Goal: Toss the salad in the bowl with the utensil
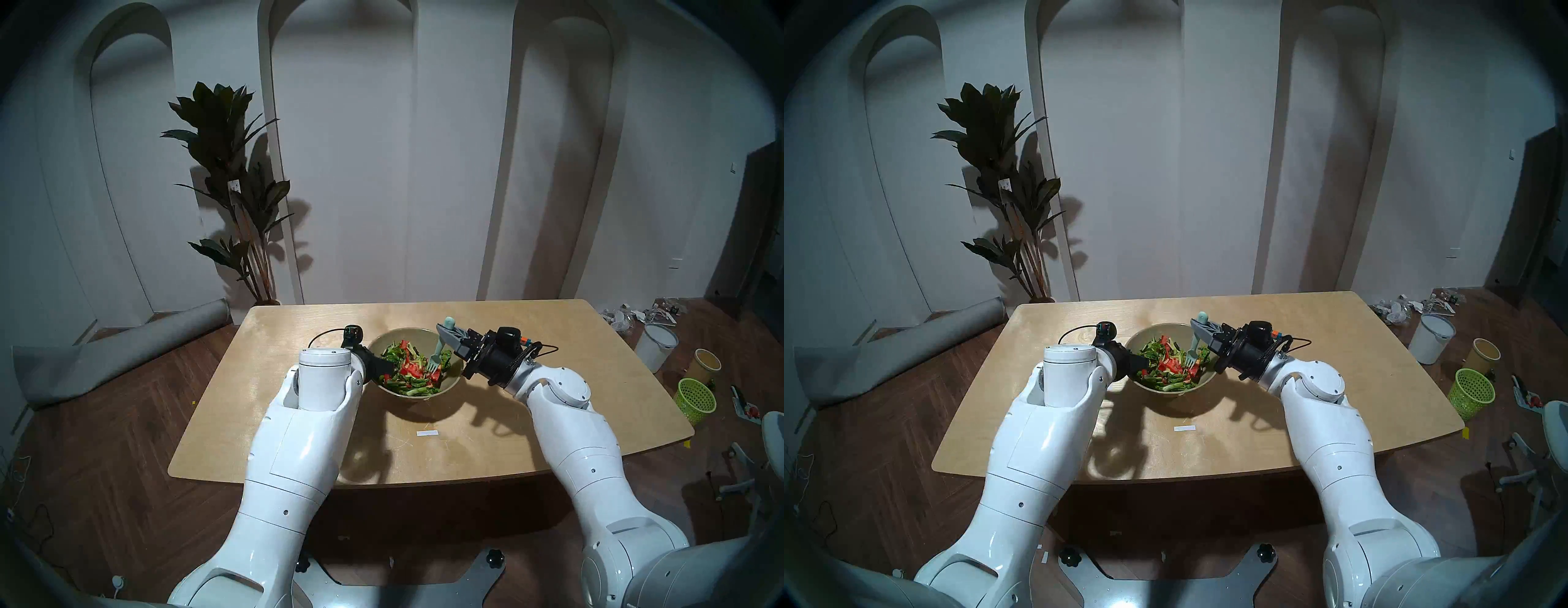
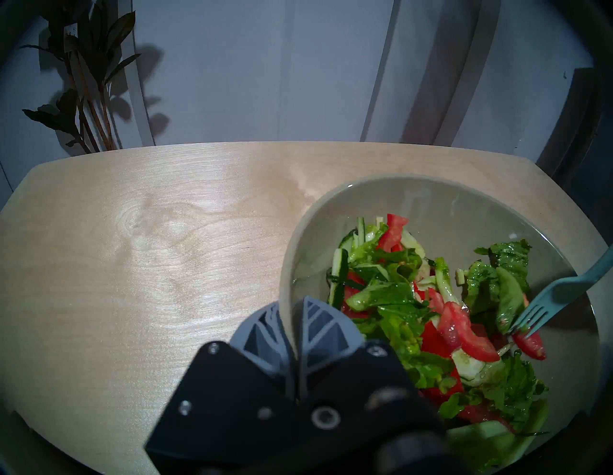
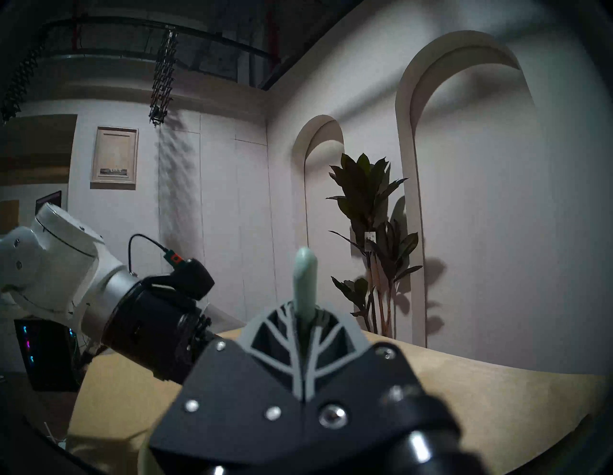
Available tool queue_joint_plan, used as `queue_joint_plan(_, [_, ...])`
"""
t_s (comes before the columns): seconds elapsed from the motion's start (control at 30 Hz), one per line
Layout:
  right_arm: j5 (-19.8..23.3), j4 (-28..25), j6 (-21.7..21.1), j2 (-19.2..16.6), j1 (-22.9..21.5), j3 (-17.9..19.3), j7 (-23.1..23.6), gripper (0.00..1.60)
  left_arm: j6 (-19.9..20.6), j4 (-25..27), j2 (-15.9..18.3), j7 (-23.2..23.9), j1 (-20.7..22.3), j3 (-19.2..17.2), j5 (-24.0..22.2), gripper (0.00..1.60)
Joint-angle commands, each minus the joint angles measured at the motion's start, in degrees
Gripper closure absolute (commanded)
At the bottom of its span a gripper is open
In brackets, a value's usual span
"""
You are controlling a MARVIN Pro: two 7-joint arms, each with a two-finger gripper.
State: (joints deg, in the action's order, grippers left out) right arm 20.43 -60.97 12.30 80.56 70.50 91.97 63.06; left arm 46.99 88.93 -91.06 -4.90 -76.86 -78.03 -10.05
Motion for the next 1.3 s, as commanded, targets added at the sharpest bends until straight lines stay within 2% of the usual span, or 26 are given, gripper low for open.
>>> queue_joint_plan(0.0, [-1.1,-0.7,5.2,1.0,-0.5,0.9,-2.7,1.6,0.1,0.4,-0.1,0.1,0.6,0.1,0.0,1.6])
queue_joint_plan(0.03, [-0.2,-1.4,3.4,1.8,-0.3,2.0,-4.4,1.6,0.1,0.4,-0.1,0.1,0.6,0.1,0.0,1.6])
queue_joint_plan(0.1, [-2.8,-0.7,4.3,0.7,-1.0,0.9,-4.7,1.6,0.1,0.4,-0.1,0.1,0.6,0.1,0.0,1.6])
queue_joint_plan(0.23, [0.8,-2.6,0.5,2.1,-0.2,3.0,-5.2,1.6,0.1,0.4,-0.1,0.1,0.6,0.1,0.0,1.6])
queue_joint_plan(0.53, [2.5,-7.5,-4.3,3.2,2.9,4.3,-6.1,1.6,0.1,0.4,-0.1,0.1,0.6,0.1,0.0,1.6])
queue_joint_plan(0.73, [3.4,-10.7,-5.7,4.4,5.1,5.0,-7.4,1.6,0.1,0.4,-0.1,0.1,0.6,0.1,0.0,1.6])
queue_joint_plan(1.07, [6.7,-13.4,-10.6,7.8,7.7,7.5,-11.9,1.6,0.1,0.4,-0.1,0.1,0.6,0.1,0.0,1.6])
queue_joint_plan(1.27, [8.5,-14.0,-11.9,10.2,8.5,8.7,-15.0,1.6,0.1,0.4,-0.1,0.1,0.6,0.1,0.0,1.6])
